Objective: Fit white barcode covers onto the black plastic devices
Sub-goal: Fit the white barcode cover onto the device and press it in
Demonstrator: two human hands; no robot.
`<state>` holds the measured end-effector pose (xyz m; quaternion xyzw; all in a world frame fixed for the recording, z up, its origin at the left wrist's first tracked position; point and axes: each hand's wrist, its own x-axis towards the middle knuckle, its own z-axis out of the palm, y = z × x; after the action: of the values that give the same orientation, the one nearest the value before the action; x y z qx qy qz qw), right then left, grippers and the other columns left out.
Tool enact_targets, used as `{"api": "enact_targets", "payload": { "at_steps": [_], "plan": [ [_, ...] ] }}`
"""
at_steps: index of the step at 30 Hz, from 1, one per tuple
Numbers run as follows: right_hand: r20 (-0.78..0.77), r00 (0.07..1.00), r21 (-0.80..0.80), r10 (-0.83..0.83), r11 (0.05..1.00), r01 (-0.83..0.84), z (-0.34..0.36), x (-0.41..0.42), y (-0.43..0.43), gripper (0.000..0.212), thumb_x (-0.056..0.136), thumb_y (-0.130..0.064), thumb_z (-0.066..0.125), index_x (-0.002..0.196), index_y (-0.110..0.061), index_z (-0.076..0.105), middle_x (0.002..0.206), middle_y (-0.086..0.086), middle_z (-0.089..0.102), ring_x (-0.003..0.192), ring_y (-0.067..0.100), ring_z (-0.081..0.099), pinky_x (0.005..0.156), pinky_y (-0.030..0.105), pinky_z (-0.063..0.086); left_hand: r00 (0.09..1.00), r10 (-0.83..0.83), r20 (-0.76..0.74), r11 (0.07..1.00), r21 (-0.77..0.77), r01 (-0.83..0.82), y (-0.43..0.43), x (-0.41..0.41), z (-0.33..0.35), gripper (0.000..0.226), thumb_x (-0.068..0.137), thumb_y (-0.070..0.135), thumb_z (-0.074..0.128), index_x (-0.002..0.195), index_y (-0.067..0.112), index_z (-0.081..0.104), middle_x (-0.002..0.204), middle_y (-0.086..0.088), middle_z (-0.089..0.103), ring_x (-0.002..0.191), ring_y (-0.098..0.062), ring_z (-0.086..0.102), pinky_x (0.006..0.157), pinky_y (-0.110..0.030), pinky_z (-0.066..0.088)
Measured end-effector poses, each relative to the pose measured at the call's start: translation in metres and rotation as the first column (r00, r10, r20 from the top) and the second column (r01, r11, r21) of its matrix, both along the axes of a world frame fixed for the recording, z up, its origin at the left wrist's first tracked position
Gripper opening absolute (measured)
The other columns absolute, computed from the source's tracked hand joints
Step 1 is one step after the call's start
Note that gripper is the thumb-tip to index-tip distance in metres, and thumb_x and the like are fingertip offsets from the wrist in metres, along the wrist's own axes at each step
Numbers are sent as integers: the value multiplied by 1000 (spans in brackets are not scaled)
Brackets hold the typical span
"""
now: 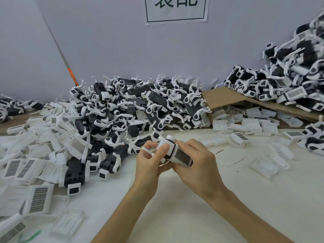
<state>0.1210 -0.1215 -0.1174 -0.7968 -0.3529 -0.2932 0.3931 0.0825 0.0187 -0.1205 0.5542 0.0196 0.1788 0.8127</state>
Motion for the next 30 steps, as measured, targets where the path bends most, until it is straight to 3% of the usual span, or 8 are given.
{"api": "enact_targets", "payload": {
  "at_steps": [4,10,15,18,20,26,30],
  "plan": [
    [66,995,34,-78,997,76,-5,-4,5,45,67,-19,91,108,-10,74,83,-5,56,75,16,53,64,22,47,1000,-10,7,1000,5,10,-1,0,2,29,60,40,81,71,22,62,74,-5,68,79,-25,71,68,-39,59],
    [137,981,58,-136,990,129,-9,-5,5,44,68,-20,90,107,-8,75,81,-2,57,71,18,53,63,22,46,1000,4,5,1000,-16,-4,-1,0,4,48,58,38,82,83,11,50,74,-7,66,81,-30,68,70,-44,61],
    [-73,997,32,20,999,-17,2,1,4,38,67,-22,91,101,-17,74,82,-8,56,70,11,57,60,27,51,995,65,-78,994,-80,-71,1,2,1,36,68,34,80,75,15,51,69,-3,62,81,-26,66,63,-33,57],
    [-154,982,66,113,992,-104,6,6,3,35,70,-19,90,100,-22,72,91,-13,60,81,9,62,65,18,48,995,79,-59,992,-94,-84,1,0,1,43,63,39,84,85,12,59,79,-8,67,85,-27,69,65,-31,57],
    [-127,984,37,129,991,-125,5,5,2,36,72,-16,88,104,-22,72,94,-14,59,84,8,62,66,16,48,996,75,-43,993,-89,-78,0,-1,1,52,59,40,85,93,10,60,87,-13,66,87,-27,70,69,-32,58],
    [3,1000,23,28,999,-28,-1,-1,0,46,65,-17,94,107,-14,76,84,-6,57,72,7,55,66,7,42,999,49,-22,999,-16,-49,1,-1,0,53,60,41,83,90,8,53,88,-16,68,84,-27,70,68,-35,58],
    [112,993,44,-29,999,24,-5,-3,0,48,63,-15,95,106,-6,76,80,1,59,72,15,57,66,15,46,998,39,-45,999,0,-39,3,0,-1,42,65,35,82,83,10,54,80,-12,69,77,-23,70,66,-35,58]
  ]
}}
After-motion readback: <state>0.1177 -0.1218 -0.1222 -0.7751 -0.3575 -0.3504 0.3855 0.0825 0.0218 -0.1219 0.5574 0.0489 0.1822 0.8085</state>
